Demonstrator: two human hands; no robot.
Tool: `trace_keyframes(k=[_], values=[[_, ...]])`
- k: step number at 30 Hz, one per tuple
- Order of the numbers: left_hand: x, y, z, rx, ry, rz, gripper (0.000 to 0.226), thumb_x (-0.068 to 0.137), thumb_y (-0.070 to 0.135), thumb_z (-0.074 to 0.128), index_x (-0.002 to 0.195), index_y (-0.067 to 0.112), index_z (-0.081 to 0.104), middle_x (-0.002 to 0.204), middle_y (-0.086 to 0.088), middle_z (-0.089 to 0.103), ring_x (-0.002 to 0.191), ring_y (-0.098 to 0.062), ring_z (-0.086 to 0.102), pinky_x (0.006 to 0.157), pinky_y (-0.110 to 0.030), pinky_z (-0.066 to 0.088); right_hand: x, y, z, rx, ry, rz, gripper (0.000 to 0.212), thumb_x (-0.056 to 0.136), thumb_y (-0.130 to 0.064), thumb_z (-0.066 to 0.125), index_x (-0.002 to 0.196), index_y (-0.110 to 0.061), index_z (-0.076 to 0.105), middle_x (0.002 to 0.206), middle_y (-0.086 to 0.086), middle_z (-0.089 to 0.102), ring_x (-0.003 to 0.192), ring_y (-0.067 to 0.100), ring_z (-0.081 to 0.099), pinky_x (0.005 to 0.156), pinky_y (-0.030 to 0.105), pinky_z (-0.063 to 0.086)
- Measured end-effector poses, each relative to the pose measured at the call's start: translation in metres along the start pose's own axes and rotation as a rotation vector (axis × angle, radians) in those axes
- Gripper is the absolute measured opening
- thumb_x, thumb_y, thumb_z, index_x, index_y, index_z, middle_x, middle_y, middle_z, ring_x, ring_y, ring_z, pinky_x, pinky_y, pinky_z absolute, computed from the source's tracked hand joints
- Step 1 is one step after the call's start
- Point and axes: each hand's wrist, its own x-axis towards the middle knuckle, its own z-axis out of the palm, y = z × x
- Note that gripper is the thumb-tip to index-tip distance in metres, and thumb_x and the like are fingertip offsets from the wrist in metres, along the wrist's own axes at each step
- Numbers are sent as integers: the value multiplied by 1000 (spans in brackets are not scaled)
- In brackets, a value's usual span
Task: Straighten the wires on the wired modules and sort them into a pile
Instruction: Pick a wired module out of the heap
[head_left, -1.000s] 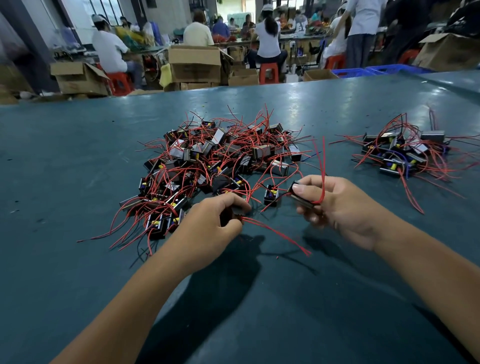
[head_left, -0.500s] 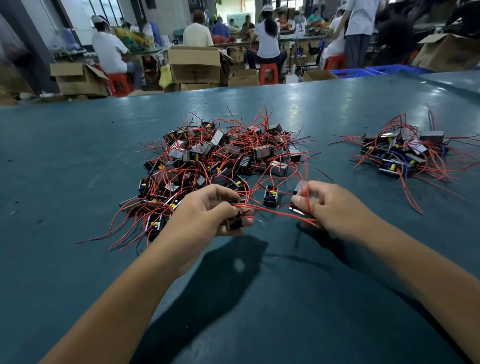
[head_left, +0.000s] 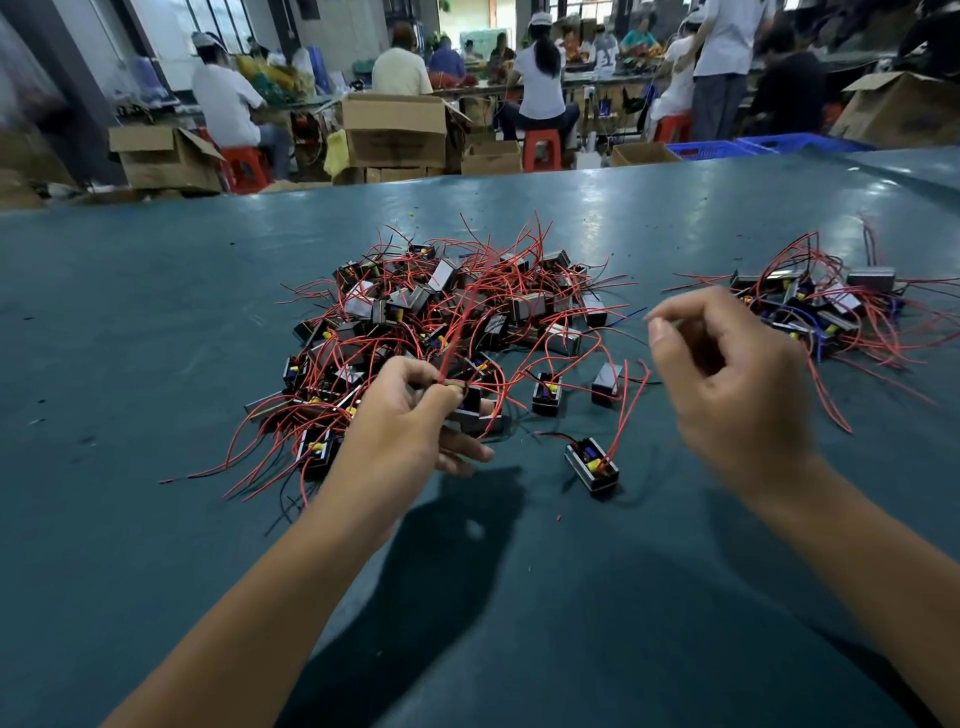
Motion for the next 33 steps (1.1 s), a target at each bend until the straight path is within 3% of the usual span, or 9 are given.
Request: trace_keyframes(k=[3,5,8,12,23,26,29,31,33], values=[[-3,-1,9,-15,-82,-9,15,103,6,40,93,7,51,78,-19,74,46,-27,60,43,-27,47,-15,-27,5,38,-103,-276,10,93,-14,60,88,-9,67,73,-8,59,65,3,50,71,8,38],[-6,-2,15,-56,-138,-39,17,102,8,41,94,3,55,67,-17,67,43,-24,52,43,-25,43,-23,-36,10,77,-203,-318,11,92,-17,60,92,-10,69,75,-8,60,67,-2,48,74,9,39],[-11,-5,23,-70,-193,-53,20,101,10,41,95,3,59,62,-11,57,48,-20,45,43,-25,37,-31,-37,18,119,-301,-229,7,90,-19,65,95,-14,68,72,-10,58,65,-2,44,69,13,40],[-16,-6,31,-60,-240,-45,24,101,5,38,94,5,61,64,-10,56,55,-19,47,46,-26,37,-35,-36,23,281,-318,64,12,86,-27,70,92,-21,62,67,-11,58,56,12,50,56,16,39],[-18,-6,30,208,-223,132,15,102,7,44,104,1,57,62,4,54,55,-18,44,52,-28,38,-31,-31,20,274,-387,15,12,82,-6,72,87,-16,66,71,-16,57,62,3,53,60,7,35],[-18,-7,28,303,-251,161,13,101,10,48,103,16,59,64,12,54,60,-14,44,57,-33,39,-28,-29,18,248,-405,-28,15,86,-7,67,96,-18,69,85,-8,64,75,10,59,65,15,41],[-19,-7,25,425,-293,232,14,93,19,51,100,29,58,67,13,54,58,-8,41,56,-21,37,-20,-24,14,346,-372,122,12,91,-18,62,98,-24,70,89,-6,68,80,16,63,69,31,50],[-20,-7,23,473,-297,269,14,91,20,52,101,29,57,70,9,54,57,-5,41,54,-16,35,-13,-21,11,476,-436,217,7,91,-23,65,95,-24,69,85,-6,68,77,14,64,67,31,51],[-20,-8,24,534,-295,308,14,90,24,53,103,29,57,68,14,55,57,-4,42,54,-16,34,-10,-20,8,509,-578,176,5,88,-25,70,91,-21,70,82,-5,67,74,12,63,64,28,49]])
